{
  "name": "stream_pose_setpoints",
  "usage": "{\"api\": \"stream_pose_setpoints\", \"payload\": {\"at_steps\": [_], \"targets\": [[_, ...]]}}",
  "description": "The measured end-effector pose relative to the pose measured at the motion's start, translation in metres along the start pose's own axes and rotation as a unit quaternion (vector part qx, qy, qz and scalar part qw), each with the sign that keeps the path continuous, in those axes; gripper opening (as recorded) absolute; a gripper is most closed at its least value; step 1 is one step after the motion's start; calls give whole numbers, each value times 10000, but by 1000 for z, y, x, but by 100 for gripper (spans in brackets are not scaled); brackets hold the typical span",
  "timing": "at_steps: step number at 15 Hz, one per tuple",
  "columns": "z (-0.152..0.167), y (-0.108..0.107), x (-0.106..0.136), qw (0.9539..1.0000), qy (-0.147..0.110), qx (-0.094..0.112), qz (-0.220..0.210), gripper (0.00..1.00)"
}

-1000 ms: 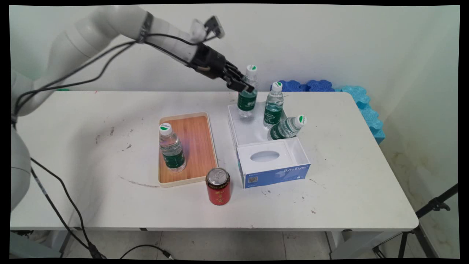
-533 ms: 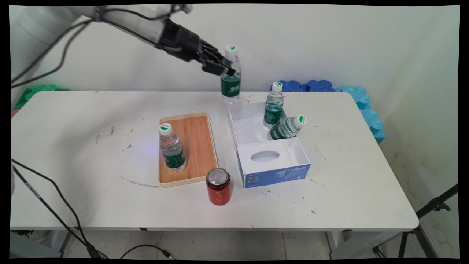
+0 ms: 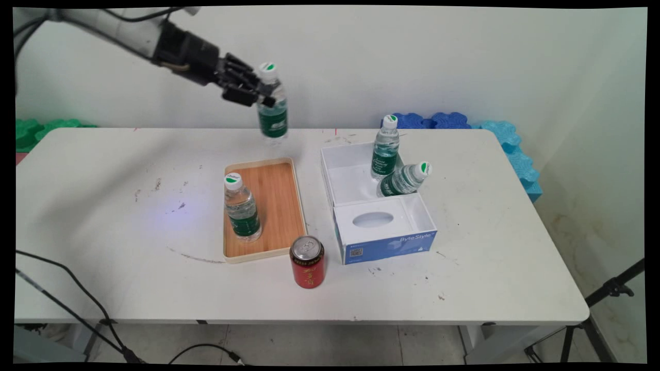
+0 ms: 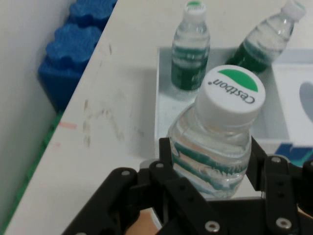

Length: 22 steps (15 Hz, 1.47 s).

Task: Place the picked object on the tray

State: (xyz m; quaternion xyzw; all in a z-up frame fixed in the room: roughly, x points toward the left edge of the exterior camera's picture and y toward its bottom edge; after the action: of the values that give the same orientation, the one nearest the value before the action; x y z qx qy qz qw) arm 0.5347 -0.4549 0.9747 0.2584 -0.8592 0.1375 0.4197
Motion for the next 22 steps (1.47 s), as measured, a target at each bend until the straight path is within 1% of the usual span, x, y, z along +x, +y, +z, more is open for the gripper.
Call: {"api": "stream_pose_setpoints", "payload": {"at_steps": [2, 5, 12, 15, 22], "targets": [[-7, 1, -16, 9999, -68, 45, -107, 0], [-12, 2, -43, 9990, -126, 143, -396, 0], [-3, 7, -86, 9954, -192, 262, -902, 0], [4, 10, -100, 9940, -198, 294, -1036, 0], [18, 16, -120, 9929, -229, 313, -1123, 0]]}}
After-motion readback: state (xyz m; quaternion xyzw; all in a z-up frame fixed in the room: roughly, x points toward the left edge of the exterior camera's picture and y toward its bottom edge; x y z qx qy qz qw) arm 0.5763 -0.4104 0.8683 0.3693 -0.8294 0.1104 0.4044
